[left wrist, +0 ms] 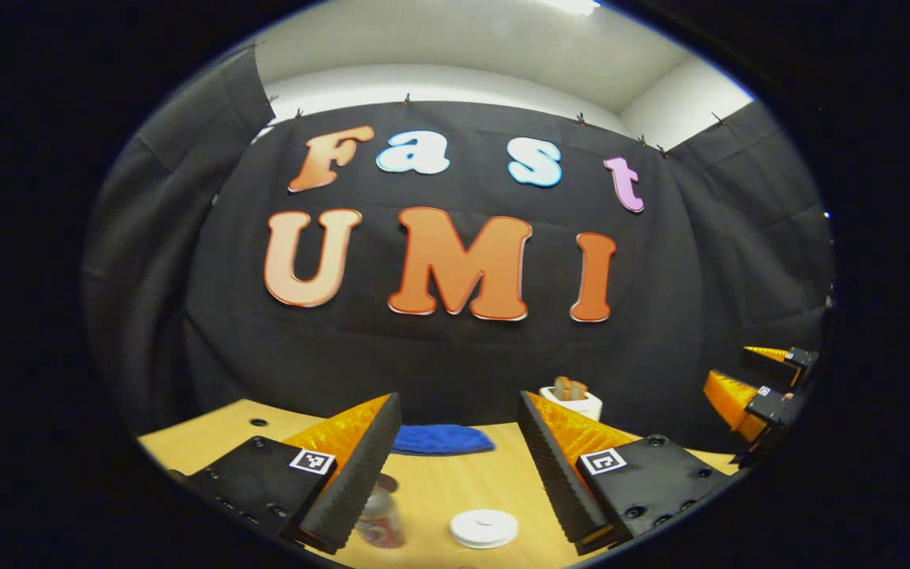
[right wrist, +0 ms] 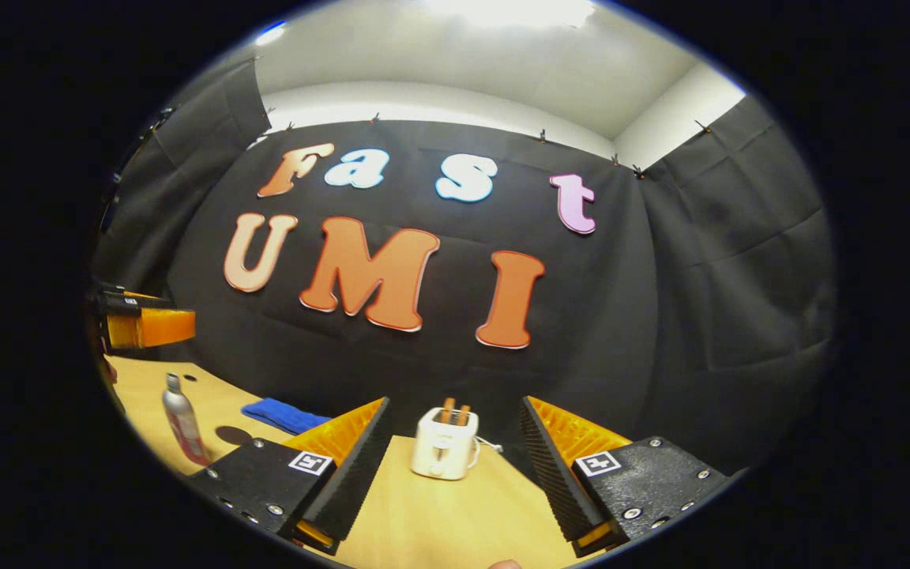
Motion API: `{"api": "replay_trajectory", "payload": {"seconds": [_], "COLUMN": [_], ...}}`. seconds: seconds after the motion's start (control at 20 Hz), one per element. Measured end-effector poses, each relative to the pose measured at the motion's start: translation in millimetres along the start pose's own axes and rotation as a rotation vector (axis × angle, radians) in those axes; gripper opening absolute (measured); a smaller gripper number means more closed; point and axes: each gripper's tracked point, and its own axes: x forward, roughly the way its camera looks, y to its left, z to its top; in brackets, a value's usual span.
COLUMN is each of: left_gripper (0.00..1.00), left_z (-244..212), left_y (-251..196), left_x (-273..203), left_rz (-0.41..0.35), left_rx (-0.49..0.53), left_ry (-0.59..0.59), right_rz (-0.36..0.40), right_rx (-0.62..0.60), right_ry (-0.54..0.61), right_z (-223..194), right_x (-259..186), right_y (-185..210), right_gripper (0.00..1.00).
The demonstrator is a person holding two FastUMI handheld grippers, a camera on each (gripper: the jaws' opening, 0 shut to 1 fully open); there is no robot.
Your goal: Open the teacup lid with one hand, grasp the water bottle and pour water into the teacup with the other hand; after pouring, place the water bottle on the coaster and then close the teacup lid.
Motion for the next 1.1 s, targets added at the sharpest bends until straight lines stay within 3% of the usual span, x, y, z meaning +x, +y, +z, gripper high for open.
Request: {"api": "replay_trajectory", "payload": {"seconds": [0.15, 0.25, 0.4, 0.6, 0.9, 0.95, 1.1], "left_gripper": [0.95, 0.99, 0.97, 1.0, 1.0, 1.0, 1.0], "left_z": [-4, -15, -32, -50, -81, -84, -98], "left_y": [54, 70, 85, 88, 85, 85, 81], "left_x": [-18, -22, -24, -24, -22, -21, -21], "left_rz": [0.087, 0.097, 0.1, 0.087, 0.068, 0.064, 0.05], "left_rx": [0.07, 0.084, 0.073, 0.047, 0.095, 0.097, 0.101], "left_ry": [-0.001, 0.013, 0.045, 0.059, 0.109, 0.116, 0.142], "right_rz": [0.066, 0.098, 0.149, 0.224, 0.346, 0.362, 0.416], "right_rx": [0.039, 0.047, 0.052, 0.074, 0.103, 0.102, 0.1], "right_ry": [-0.008, -0.001, 0.032, 0.11, 0.229, 0.249, 0.304], "right_z": [-1, -7, -25, -59, -106, -114, -134], "right_x": [-6, -6, -2, 8, 18, 20, 22], "right_y": [41, 62, 86, 112, 164, 173, 197], "right_gripper": [0.96, 0.96, 0.96, 0.94, 0.92, 0.86, 0.81]}}
